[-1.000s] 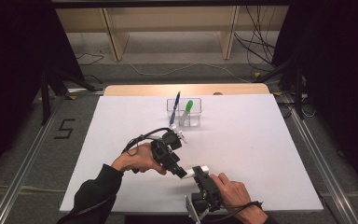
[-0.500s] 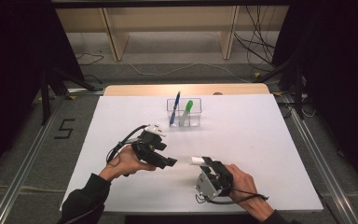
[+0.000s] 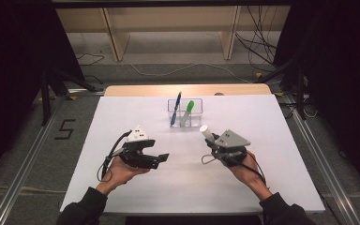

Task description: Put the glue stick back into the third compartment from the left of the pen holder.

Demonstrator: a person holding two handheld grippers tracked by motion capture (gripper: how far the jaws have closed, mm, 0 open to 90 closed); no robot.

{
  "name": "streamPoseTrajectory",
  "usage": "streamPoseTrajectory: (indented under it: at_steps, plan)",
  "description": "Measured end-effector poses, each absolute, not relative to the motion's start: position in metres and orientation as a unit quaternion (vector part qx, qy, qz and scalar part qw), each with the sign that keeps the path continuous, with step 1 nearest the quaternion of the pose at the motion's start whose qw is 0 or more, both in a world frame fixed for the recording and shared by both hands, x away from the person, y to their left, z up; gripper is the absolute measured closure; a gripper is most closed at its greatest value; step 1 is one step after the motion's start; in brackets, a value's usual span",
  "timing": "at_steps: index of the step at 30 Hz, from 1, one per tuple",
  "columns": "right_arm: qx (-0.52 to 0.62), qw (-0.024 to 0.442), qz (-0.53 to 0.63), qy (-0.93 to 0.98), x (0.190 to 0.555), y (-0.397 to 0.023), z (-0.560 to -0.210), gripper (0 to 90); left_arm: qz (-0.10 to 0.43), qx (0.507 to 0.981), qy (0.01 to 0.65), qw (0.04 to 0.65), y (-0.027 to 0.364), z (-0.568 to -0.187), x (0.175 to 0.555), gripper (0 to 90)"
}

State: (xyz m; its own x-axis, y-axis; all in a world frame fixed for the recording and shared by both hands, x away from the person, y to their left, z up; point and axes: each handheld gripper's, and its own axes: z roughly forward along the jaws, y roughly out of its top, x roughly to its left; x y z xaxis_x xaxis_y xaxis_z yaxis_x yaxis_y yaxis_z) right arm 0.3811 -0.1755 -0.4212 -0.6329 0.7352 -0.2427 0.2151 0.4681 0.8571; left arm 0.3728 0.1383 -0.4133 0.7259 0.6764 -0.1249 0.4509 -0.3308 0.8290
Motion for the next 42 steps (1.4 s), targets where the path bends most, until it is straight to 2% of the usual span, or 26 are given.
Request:
streamPoseTrajectory:
  at_steps: [6,15,26,42]
  plan:
    - [0.363,0.27,0.469,0.758,0.416,-0.182,-0.412,70.8,0.15,0.777,0.367,0.49,0.154,-0.418,0.365,22.9]
    - [0.414,0.24,0.502,0.72,0.458,-0.173,-0.408,70.8,0.168,0.774,0.365,0.49,0.164,-0.424,0.358,22.6]
    - [0.444,0.239,0.508,0.699,0.495,-0.16,-0.404,70.8,0.17,0.76,0.373,0.505,0.172,-0.424,0.354,21.9]
    - [0.475,0.242,0.502,0.681,0.524,-0.148,-0.412,70.7,0.168,0.769,0.364,0.498,0.168,-0.426,0.353,21.7]
